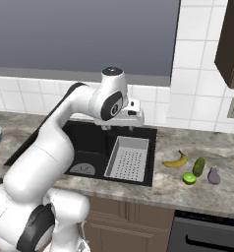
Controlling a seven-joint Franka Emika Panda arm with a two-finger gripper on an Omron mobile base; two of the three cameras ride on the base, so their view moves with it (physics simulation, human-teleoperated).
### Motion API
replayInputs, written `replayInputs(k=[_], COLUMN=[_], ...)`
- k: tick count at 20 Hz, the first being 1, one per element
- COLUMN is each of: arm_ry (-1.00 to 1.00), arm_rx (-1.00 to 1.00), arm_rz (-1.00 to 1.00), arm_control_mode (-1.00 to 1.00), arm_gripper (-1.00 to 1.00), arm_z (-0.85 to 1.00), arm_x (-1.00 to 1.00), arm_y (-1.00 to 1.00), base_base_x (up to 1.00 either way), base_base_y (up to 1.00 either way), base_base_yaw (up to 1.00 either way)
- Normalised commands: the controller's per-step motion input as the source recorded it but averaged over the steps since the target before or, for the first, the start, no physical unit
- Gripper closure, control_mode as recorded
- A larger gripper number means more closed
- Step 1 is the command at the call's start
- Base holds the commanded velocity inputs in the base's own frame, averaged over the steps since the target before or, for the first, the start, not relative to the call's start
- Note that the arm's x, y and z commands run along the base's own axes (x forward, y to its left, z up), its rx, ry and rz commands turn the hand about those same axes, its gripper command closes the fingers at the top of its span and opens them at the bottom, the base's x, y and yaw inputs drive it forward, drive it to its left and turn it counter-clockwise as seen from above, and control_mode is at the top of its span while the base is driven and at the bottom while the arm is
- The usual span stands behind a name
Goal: There is a mixed pile of frozen fruits and vegetables on the counter. Locate all the frozen vegetables and place the items in a bowl on the counter. Take all the frozen fruits and defrost them in a running sink.
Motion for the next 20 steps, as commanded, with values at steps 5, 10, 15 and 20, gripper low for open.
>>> replayInputs(k=[5, 10, 15, 20], arm_ry=[0.0, 0.0, 0.01, 0.0], arm_rx=[0.0, 0.0, 0.0, -0.03], arm_rz=[0.0, 0.0, 0.0, 0.0], arm_control_mode=[-1.0, -1.0, -1.0, -1.0], arm_gripper=[-1.0, -1.0, -1.0, -1.0], arm_z=[-0.11, -0.08, -0.11, -0.18], arm_x=[0.07, 0.04, 0.01, 0.0], arm_y=[-0.58, -0.55, -0.51, -0.4], base_base_x=[0.0, 0.0, 0.0, 0.0], base_base_y=[0.0, 0.0, 0.0, 0.0], base_base_yaw=[0.0, 0.0, 0.0, 0.0])
